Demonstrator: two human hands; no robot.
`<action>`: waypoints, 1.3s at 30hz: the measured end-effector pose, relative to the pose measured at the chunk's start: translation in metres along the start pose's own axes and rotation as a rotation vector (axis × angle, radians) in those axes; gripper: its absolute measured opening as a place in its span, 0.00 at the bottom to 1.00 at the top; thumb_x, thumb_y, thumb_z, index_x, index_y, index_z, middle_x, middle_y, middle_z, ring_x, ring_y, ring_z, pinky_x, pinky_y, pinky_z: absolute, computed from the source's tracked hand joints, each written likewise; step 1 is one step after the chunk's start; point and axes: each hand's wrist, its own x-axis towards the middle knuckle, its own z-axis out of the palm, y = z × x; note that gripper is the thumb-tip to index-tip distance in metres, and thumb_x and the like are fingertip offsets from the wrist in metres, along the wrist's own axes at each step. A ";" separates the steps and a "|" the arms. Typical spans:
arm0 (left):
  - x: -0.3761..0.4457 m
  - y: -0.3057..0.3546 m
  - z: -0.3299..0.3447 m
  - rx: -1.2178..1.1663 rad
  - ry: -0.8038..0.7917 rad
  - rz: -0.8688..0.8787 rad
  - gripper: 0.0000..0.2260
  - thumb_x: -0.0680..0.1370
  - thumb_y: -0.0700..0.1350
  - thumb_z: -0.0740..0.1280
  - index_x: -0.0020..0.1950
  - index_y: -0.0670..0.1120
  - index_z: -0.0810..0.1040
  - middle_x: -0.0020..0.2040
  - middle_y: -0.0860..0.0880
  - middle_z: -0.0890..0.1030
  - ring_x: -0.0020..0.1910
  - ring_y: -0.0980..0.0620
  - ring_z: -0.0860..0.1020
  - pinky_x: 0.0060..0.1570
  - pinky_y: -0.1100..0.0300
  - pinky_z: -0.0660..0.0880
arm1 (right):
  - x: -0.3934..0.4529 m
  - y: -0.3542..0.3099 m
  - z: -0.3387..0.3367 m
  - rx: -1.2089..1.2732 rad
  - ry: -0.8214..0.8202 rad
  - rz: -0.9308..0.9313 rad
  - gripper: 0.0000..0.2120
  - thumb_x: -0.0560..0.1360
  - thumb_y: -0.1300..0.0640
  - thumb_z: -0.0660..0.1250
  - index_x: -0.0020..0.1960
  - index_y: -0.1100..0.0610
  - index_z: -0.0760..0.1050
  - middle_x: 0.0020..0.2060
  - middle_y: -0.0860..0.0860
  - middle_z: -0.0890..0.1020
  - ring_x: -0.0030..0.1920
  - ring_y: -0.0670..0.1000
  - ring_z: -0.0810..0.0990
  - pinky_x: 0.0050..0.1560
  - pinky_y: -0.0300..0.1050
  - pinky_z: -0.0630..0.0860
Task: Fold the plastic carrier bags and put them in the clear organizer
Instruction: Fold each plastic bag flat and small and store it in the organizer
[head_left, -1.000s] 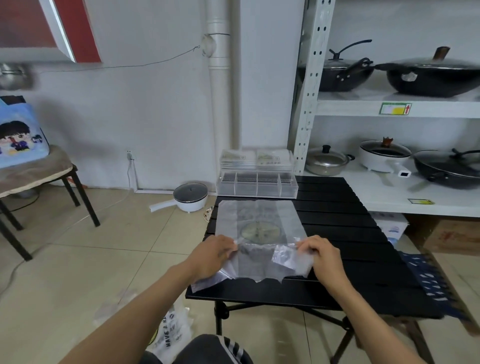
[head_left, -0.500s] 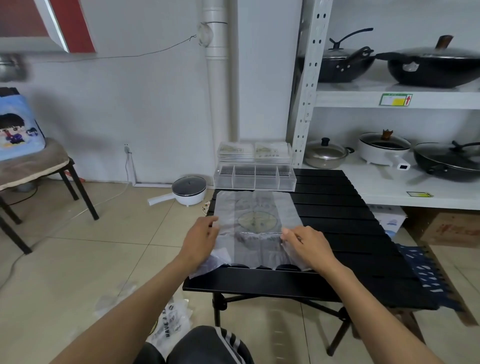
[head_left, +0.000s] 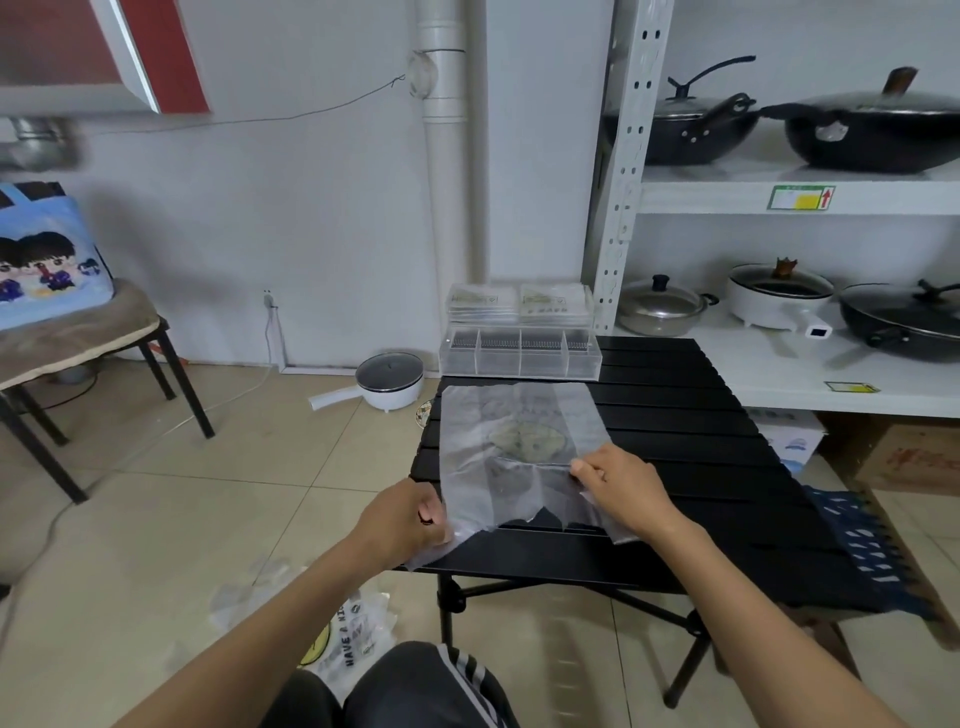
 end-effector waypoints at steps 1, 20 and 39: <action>-0.002 0.003 0.001 0.008 0.017 0.012 0.05 0.74 0.46 0.69 0.44 0.45 0.79 0.42 0.52 0.79 0.43 0.52 0.77 0.39 0.64 0.71 | -0.001 -0.001 -0.001 -0.054 0.012 -0.003 0.21 0.81 0.47 0.55 0.33 0.52 0.73 0.37 0.47 0.74 0.37 0.47 0.73 0.49 0.49 0.68; -0.006 -0.015 -0.007 -0.195 0.333 0.126 0.04 0.78 0.49 0.66 0.48 0.49 0.74 0.36 0.52 0.79 0.34 0.57 0.76 0.36 0.63 0.72 | 0.011 -0.008 0.006 0.032 -0.064 -0.053 0.19 0.81 0.47 0.59 0.71 0.47 0.70 0.69 0.50 0.71 0.67 0.52 0.72 0.65 0.51 0.69; 0.012 -0.037 0.017 0.073 0.171 0.430 0.10 0.77 0.45 0.66 0.58 0.52 0.78 0.59 0.55 0.76 0.56 0.52 0.73 0.57 0.58 0.70 | -0.073 0.023 -0.007 0.528 0.149 0.033 0.04 0.72 0.51 0.74 0.39 0.45 0.82 0.47 0.42 0.80 0.51 0.42 0.77 0.61 0.53 0.72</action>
